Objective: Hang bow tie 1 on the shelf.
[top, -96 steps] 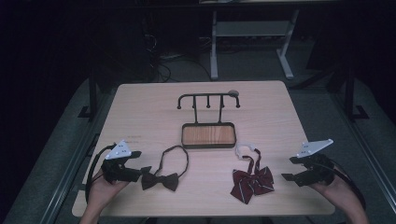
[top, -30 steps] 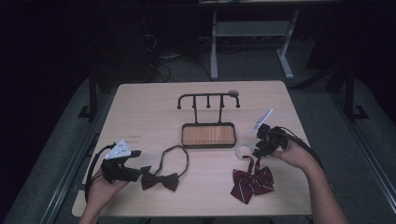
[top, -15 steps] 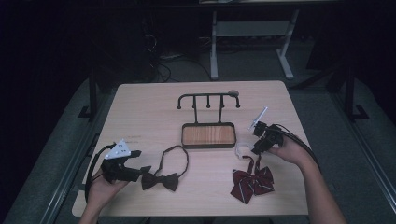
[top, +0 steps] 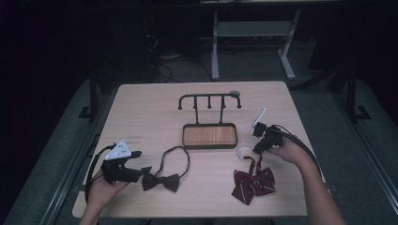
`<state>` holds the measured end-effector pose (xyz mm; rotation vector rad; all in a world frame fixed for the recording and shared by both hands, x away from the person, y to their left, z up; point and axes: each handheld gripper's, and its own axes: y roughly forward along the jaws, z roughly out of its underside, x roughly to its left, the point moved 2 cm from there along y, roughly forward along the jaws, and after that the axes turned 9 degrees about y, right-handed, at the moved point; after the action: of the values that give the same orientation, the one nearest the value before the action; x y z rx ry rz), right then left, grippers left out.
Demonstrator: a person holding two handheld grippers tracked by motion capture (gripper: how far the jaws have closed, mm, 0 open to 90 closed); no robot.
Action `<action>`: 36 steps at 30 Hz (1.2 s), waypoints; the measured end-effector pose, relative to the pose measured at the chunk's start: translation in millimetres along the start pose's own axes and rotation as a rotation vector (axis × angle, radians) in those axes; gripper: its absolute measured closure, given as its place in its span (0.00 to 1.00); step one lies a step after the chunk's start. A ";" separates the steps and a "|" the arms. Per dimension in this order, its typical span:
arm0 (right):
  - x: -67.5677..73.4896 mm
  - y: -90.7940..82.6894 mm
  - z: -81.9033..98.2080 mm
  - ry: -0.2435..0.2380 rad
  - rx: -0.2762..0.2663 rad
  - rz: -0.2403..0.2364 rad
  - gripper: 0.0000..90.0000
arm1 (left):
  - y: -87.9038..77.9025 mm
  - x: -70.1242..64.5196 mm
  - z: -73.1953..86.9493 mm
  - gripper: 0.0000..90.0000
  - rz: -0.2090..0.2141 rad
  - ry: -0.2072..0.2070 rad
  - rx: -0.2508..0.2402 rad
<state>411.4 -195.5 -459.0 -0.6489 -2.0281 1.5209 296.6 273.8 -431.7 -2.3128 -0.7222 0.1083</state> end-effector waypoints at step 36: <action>26.5 -59.6 14.7 -0.133 -0.057 -0.079 0.94 | 0.4 -0.8 0.0 0.29 0.003 0.007 0.006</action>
<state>377.8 -204.1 -401.8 -0.4941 -2.1765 1.5002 296.1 273.1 -432.1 -2.3077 -0.7144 0.1030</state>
